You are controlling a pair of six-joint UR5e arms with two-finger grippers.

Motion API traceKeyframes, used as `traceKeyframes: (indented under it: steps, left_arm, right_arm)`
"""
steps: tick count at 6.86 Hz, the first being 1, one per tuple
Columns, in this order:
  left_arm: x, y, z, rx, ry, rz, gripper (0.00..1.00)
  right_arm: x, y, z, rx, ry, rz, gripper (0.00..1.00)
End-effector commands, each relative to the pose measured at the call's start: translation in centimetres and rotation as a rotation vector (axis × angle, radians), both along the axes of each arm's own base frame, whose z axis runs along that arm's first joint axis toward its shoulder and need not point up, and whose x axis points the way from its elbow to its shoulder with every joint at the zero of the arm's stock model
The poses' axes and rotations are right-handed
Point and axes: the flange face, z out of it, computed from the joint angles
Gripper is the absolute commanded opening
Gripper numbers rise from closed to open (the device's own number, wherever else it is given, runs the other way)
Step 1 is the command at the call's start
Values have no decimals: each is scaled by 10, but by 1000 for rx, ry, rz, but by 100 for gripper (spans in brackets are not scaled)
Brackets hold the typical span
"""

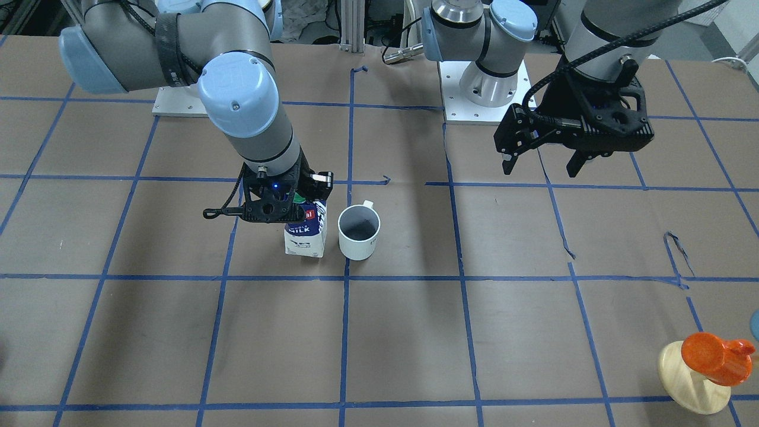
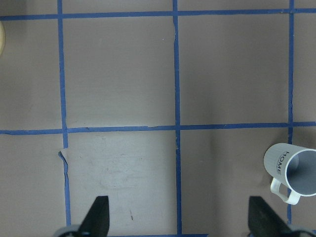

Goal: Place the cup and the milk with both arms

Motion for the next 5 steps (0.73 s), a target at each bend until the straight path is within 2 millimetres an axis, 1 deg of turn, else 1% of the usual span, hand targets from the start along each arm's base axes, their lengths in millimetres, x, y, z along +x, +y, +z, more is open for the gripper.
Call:
traceKeyframes:
  steps: [1, 2, 3, 4, 5]
  left_arm:
    - [0, 0, -1, 1, 0, 0, 100]
    - [0, -1, -1, 3, 0, 0, 100]
    - [0, -1, -2, 3, 0, 0, 100]
    - [0, -1, -2, 3, 0, 0, 100]
    - [0, -1, -2, 3, 0, 0, 100]
  right_arm:
    - [3, -5, -9, -13, -3, 5, 38]
    - [3, -8, -14, -11, -1, 7, 40]
    - [3, -9, -14, -18, 1, 8, 77]
    - [4, -10, -12, -23, -1, 11, 100]
    - [2, -11, -5, -38, 9, 11, 100]
